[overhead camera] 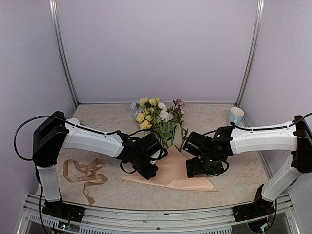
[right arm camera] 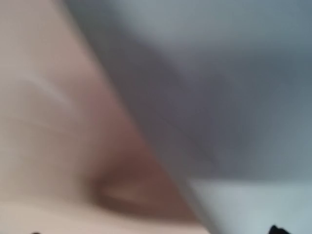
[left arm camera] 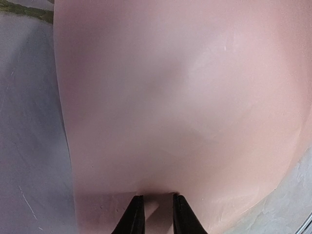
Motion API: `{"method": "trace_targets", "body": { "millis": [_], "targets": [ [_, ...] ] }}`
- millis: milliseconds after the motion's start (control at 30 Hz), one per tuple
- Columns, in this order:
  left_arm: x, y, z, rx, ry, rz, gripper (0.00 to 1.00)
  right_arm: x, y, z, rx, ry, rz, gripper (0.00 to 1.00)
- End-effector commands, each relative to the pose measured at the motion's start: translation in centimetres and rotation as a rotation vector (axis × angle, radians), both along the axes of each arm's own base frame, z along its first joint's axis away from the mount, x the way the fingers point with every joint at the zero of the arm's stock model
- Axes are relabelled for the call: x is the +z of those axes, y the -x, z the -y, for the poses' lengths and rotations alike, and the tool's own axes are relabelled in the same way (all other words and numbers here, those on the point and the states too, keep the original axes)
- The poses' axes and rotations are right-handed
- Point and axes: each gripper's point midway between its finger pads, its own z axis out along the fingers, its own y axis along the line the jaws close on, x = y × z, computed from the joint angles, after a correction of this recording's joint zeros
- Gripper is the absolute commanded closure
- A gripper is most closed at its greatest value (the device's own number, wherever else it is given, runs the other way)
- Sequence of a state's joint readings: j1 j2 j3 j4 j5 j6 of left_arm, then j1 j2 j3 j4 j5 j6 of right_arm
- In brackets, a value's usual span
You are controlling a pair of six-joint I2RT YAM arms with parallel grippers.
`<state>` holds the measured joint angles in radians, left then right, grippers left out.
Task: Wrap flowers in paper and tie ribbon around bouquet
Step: Pick up the one-fourth-folded wrapping paper from the center of the board.
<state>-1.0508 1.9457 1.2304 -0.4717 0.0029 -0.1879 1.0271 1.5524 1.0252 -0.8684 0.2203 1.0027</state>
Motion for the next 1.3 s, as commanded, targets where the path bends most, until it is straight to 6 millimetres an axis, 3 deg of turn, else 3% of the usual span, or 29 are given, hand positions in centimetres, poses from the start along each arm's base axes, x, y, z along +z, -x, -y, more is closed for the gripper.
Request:
{"method": "trace_targets", "body": {
  "millis": [0,67,100,267,467,633,800,1000,1233,1267],
  "targets": [
    [-1.0,1.1,-1.0,-0.029,-0.017,-0.041,0.78,-0.6,4.6,5.8,-0.336,0.081,-0.148,0.01],
    [-0.8,1.2,-0.8,-0.041,0.0,-0.044,0.78,-1.2,6.8,7.0,-0.457,0.043,-0.215,0.04],
    [-0.7,1.3,-0.7,-0.045,0.008,-0.048,0.78,-1.3,7.6,6.6,-0.499,-0.016,-0.255,0.05],
    [-0.5,1.2,-0.4,-0.064,0.03,-0.054,0.78,-2.3,8.6,6.3,-0.672,-0.227,-0.304,0.17],
    [-0.6,1.1,-0.6,-0.064,0.039,-0.054,0.78,-4.5,8.2,6.0,-0.809,-0.371,-0.358,0.22],
    [-0.7,1.3,-0.8,-0.06,0.039,-0.062,0.78,-6.1,8.2,7.4,-0.886,-0.359,-0.355,0.31],
    [-0.9,1.3,-1.0,-0.058,0.032,-0.064,0.78,-5.9,6.2,6.3,-0.836,-0.442,-0.289,0.39],
    [-0.8,1.4,-0.9,-0.062,0.036,-0.065,0.78,-7.3,6.7,7.0,-0.835,-0.404,-0.318,0.51],
    [-0.9,1.4,-1.2,-0.058,0.027,-0.065,0.78,-7.6,6.3,8.4,-0.833,-0.371,-0.276,0.86],
    [-0.9,1.4,-1.2,-0.058,0.026,-0.066,0.78,-7.7,6.2,8.4,-0.827,-0.371,-0.273,0.94]
  ]
}}
